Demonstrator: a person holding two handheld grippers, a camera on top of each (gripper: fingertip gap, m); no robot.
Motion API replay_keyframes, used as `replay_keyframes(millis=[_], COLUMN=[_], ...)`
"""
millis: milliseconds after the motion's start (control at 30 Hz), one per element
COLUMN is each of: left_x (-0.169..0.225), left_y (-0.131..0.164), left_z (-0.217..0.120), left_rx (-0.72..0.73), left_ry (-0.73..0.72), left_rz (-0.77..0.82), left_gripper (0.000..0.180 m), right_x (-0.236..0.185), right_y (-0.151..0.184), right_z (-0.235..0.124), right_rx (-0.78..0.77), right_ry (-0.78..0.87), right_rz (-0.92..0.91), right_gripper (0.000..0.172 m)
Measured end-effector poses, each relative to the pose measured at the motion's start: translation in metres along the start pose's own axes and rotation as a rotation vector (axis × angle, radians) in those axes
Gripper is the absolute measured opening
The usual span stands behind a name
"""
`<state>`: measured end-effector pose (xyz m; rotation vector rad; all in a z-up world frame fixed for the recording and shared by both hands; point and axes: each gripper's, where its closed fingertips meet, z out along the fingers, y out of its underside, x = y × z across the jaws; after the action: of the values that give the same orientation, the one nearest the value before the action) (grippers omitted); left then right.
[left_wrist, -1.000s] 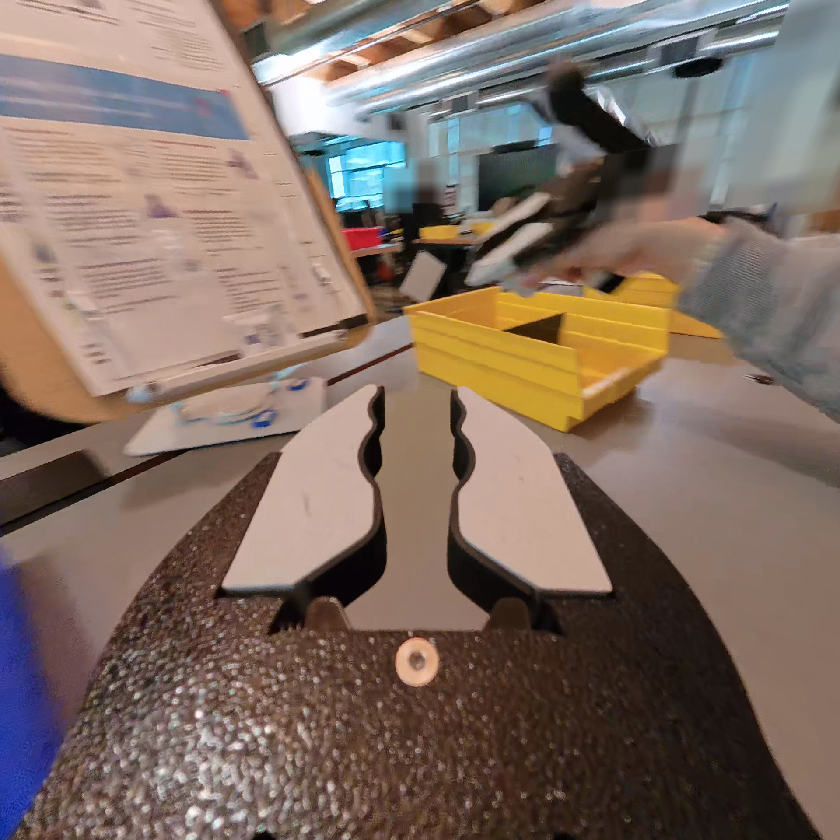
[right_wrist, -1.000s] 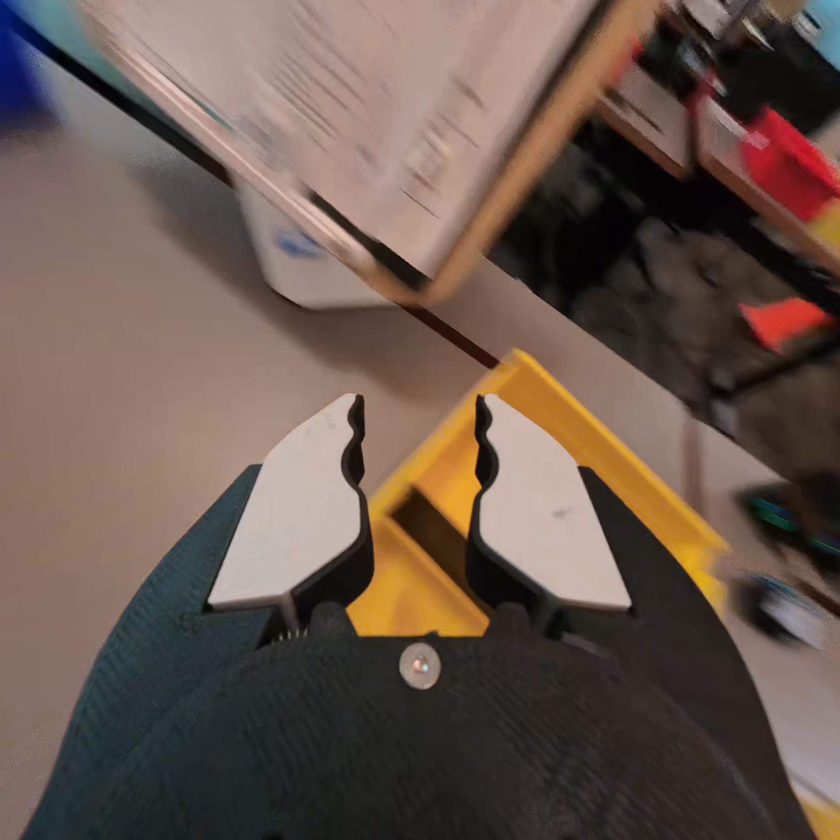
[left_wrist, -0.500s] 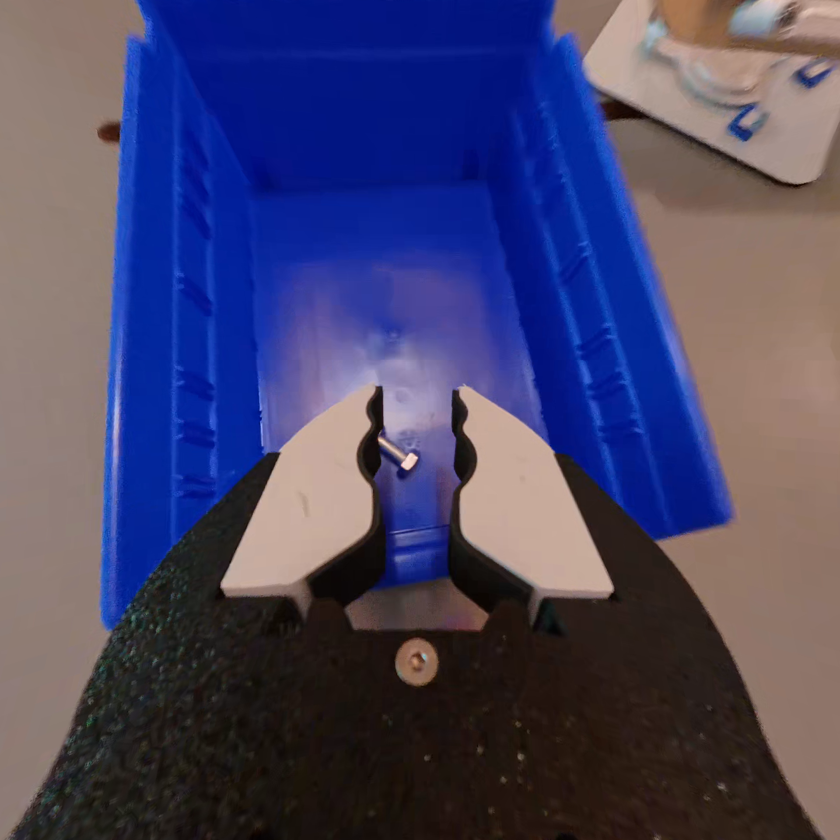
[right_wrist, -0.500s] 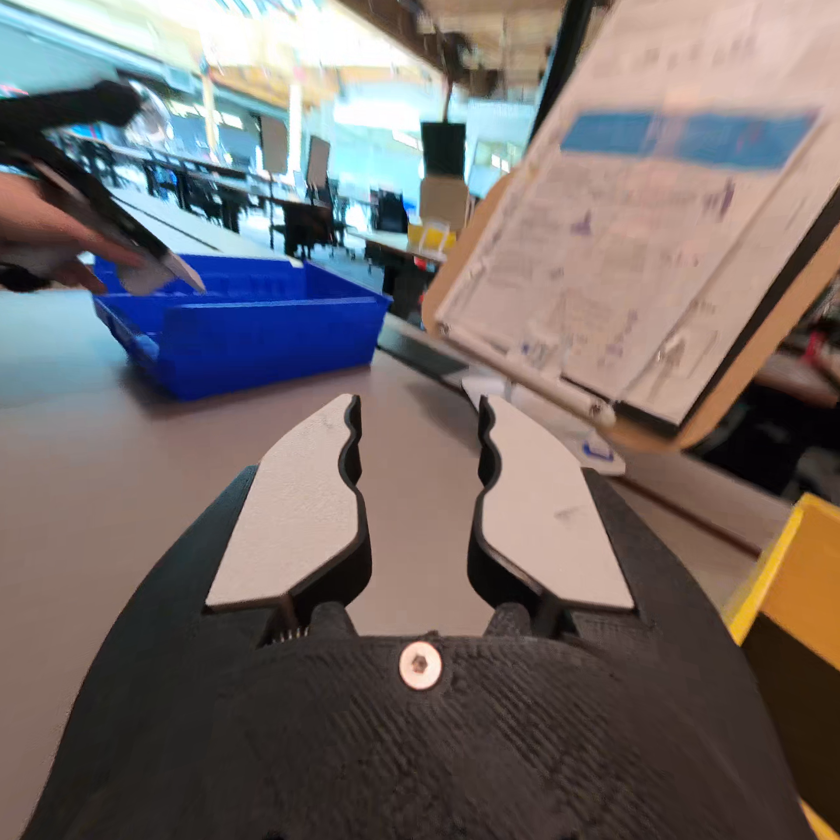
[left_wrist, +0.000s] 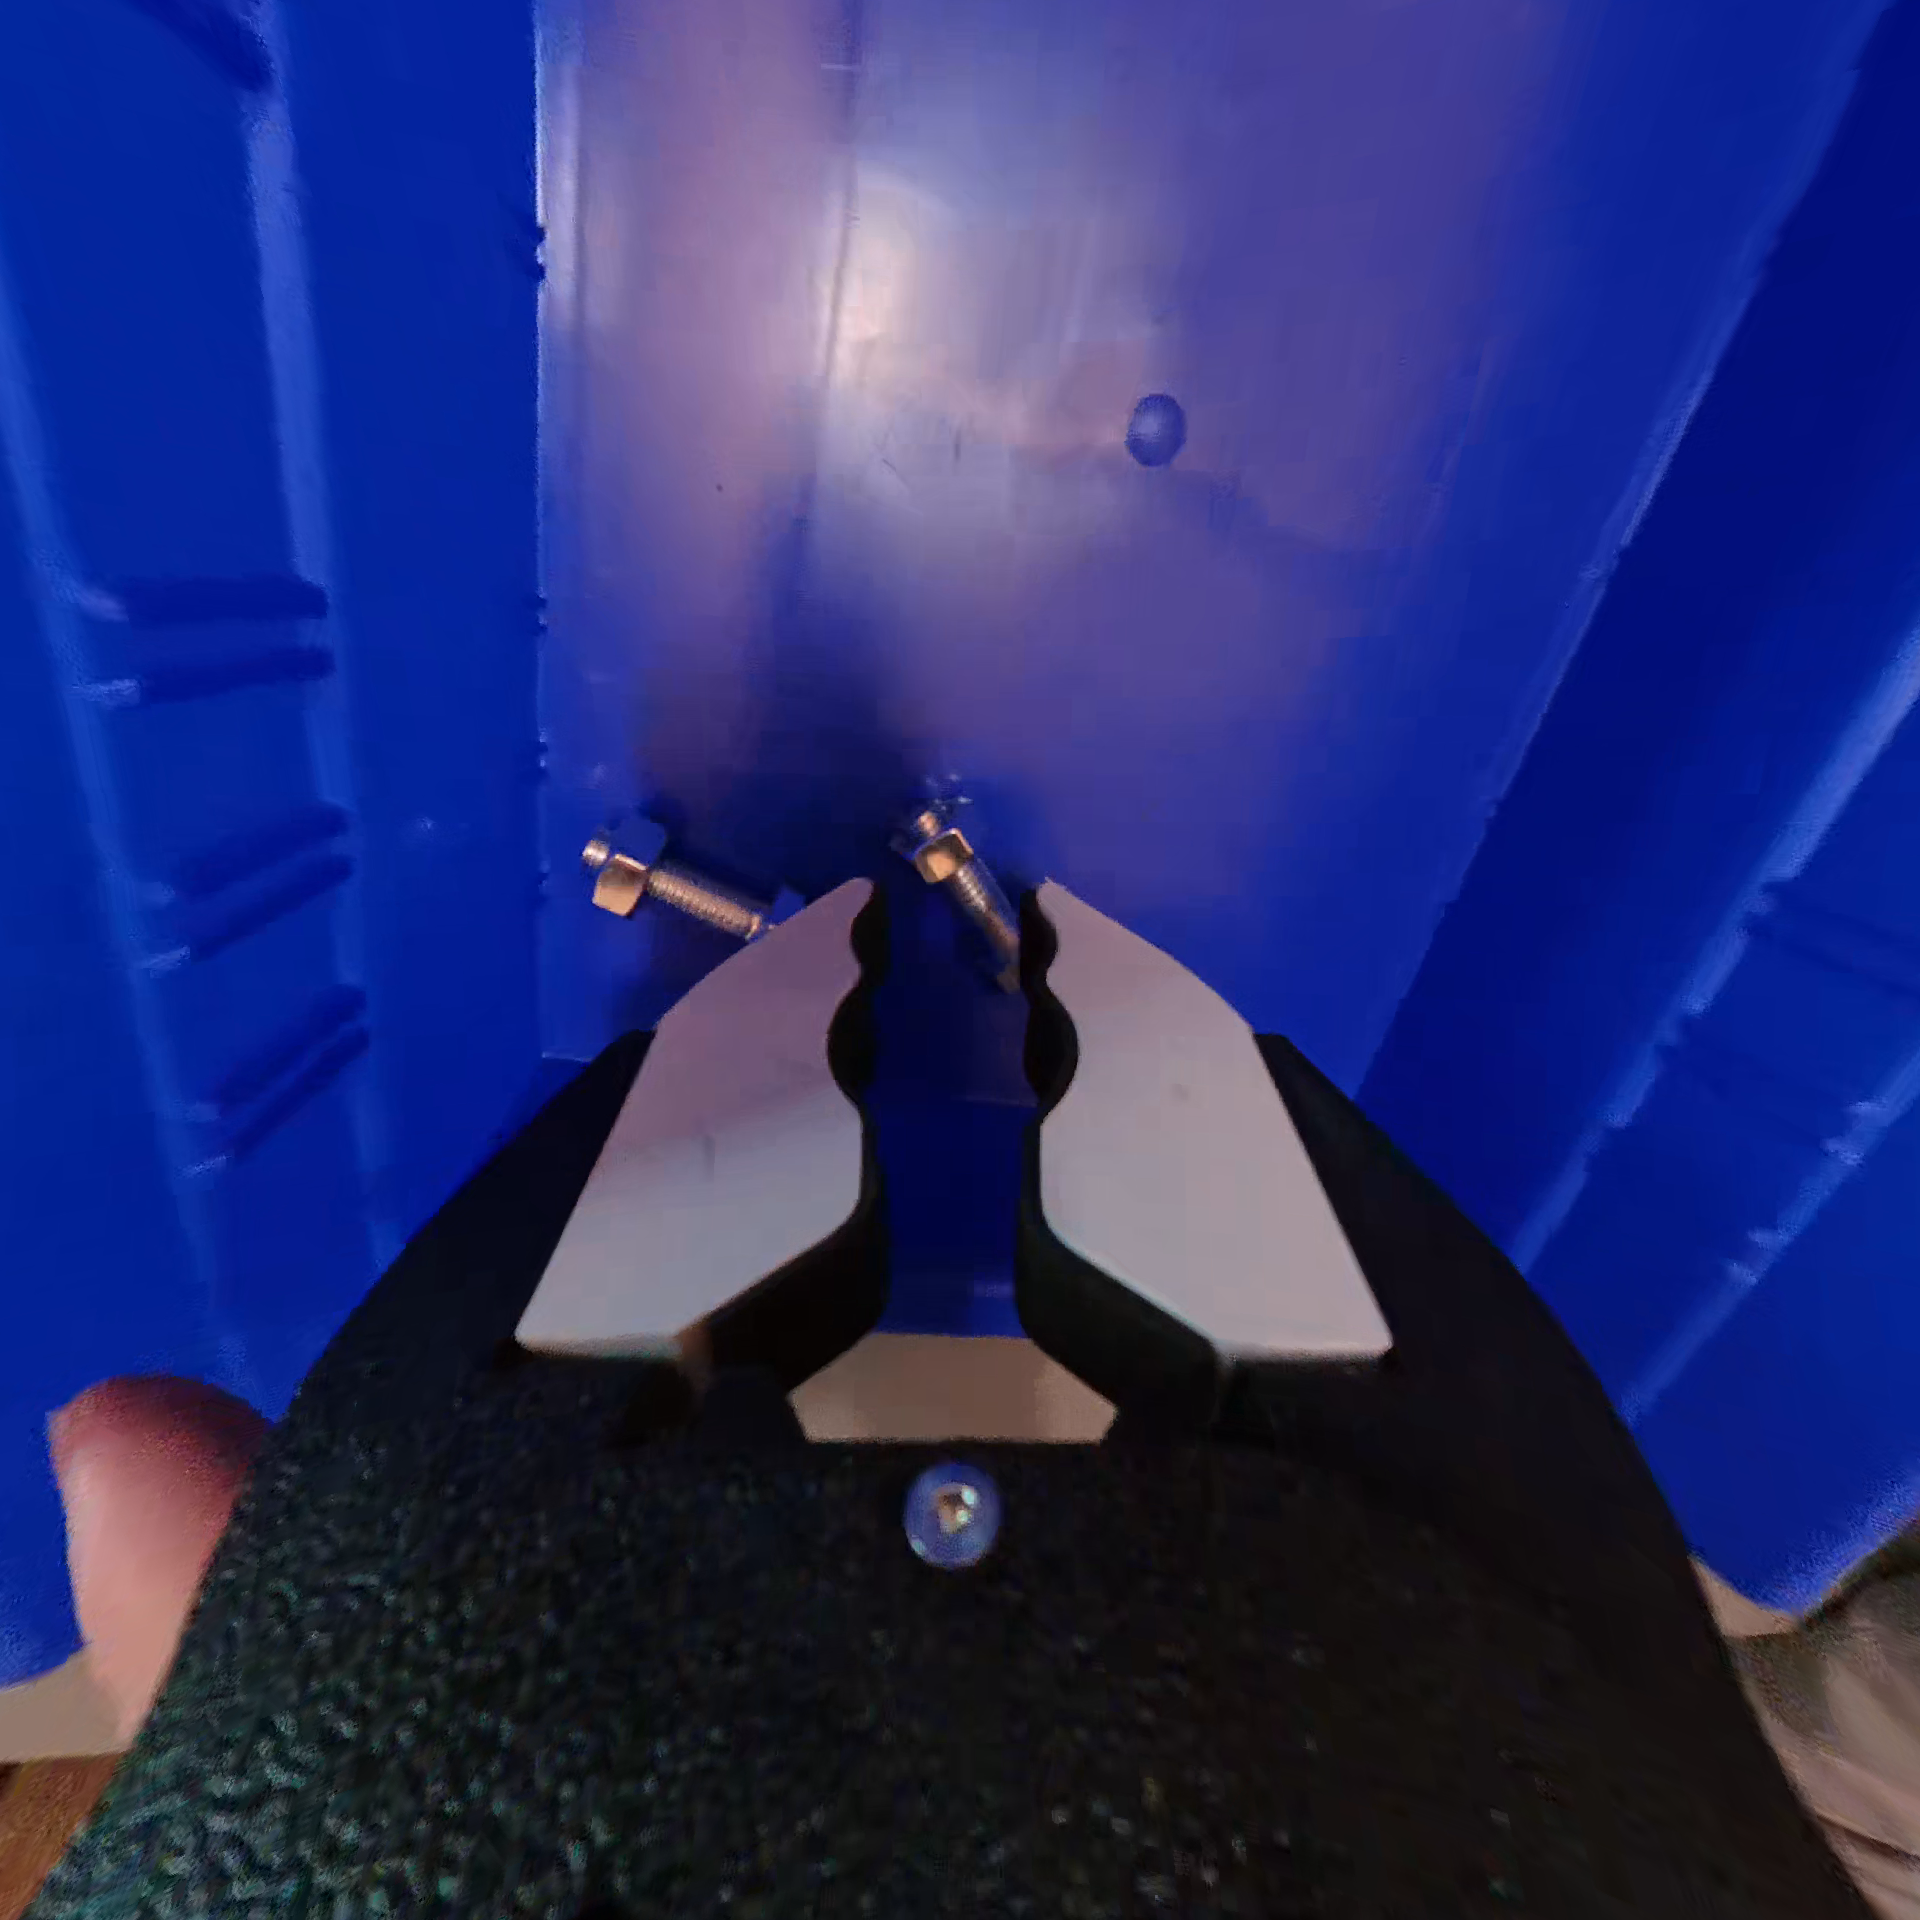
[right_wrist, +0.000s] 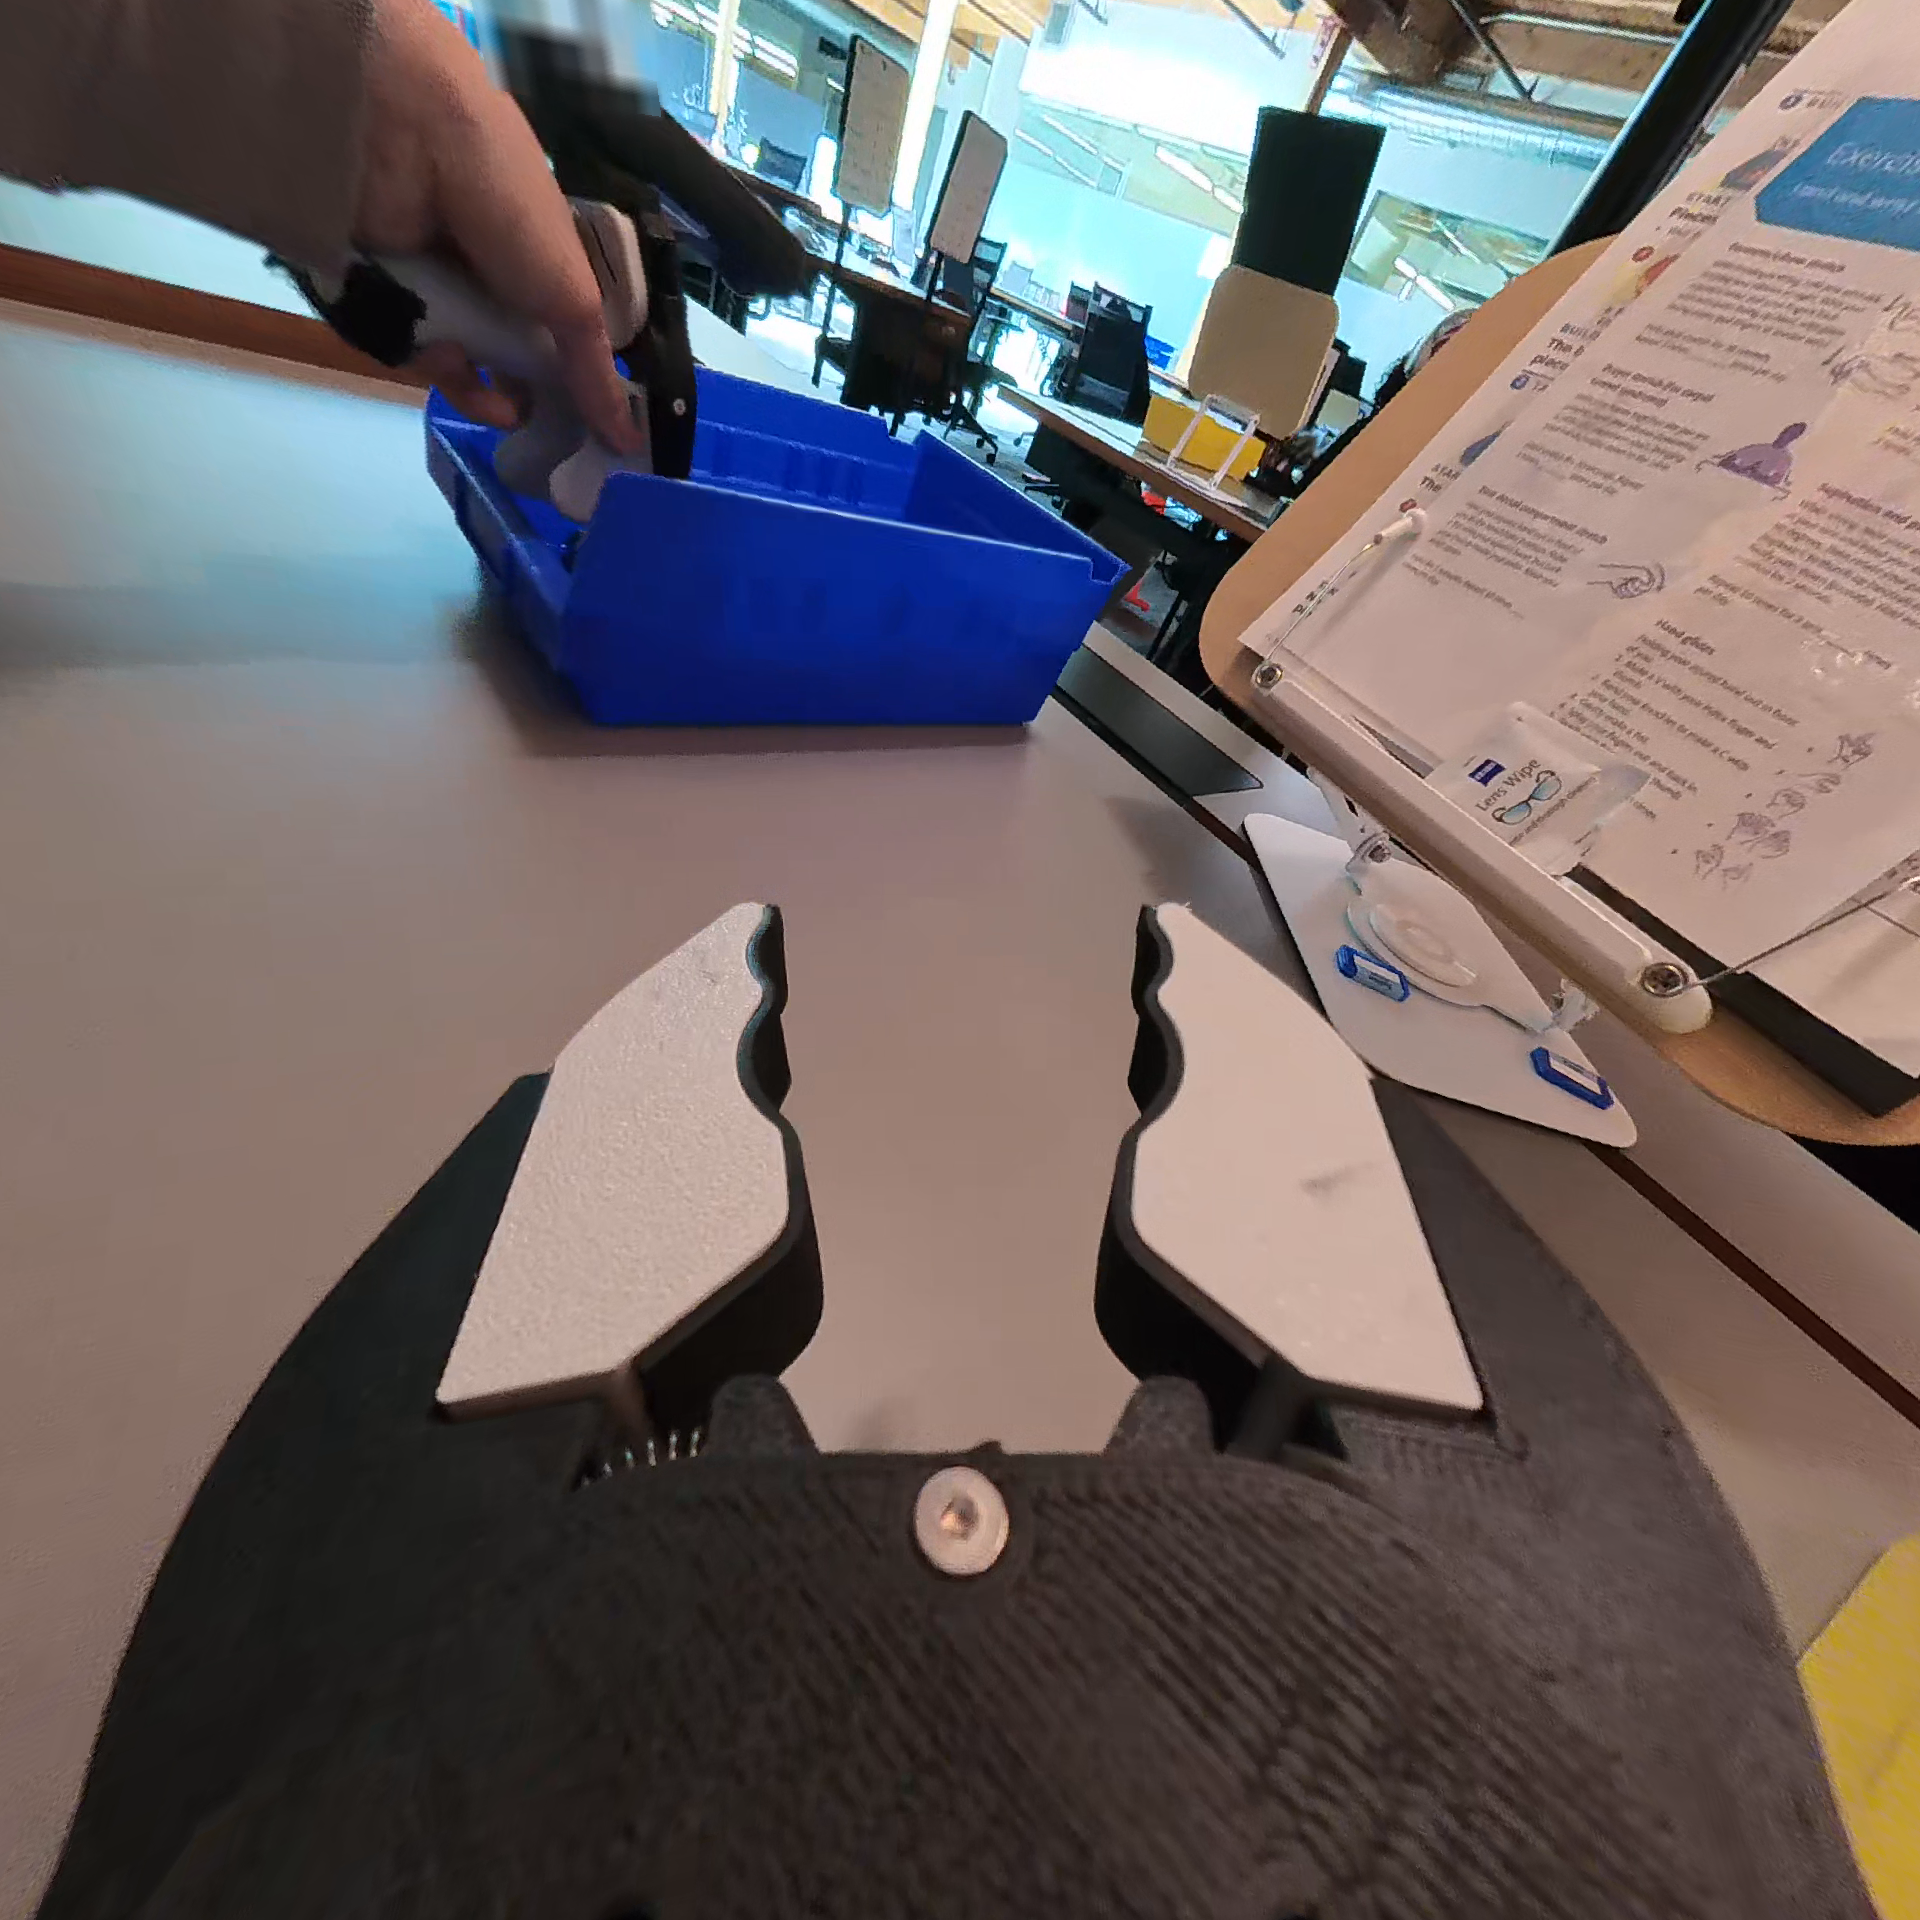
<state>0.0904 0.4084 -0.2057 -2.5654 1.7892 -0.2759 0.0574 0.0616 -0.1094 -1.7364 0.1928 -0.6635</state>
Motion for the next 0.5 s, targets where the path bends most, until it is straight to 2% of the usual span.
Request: replay_keyframes(millis=[33,200,300,500], left_x=[0.001,0.001,0.006,0.007], left_y=[0.001,0.003,0.006,0.009], left_z=[0.002,0.006,0.009,0.013], left_rx=[-0.023,-0.099,-0.130,-0.168], left_ry=[0.007,-0.018,-0.007,-0.115], left_rz=[-0.030,-0.144,-0.228,-0.280], left_gripper=[0.021,0.022,0.016,0.011], right_x=[0.000,-0.002,-0.002,-0.007], right_y=[0.000,-0.003,-0.002,0.000], right_z=[0.000,0.001,0.001,0.003], right_rx=[0.001,0.026,0.014,-0.004], right_ry=[0.000,-0.019,-0.011,-0.021], right_rz=[0.006,0.042,0.015,-0.013], right_gripper=[0.064,0.064,0.063,0.064])
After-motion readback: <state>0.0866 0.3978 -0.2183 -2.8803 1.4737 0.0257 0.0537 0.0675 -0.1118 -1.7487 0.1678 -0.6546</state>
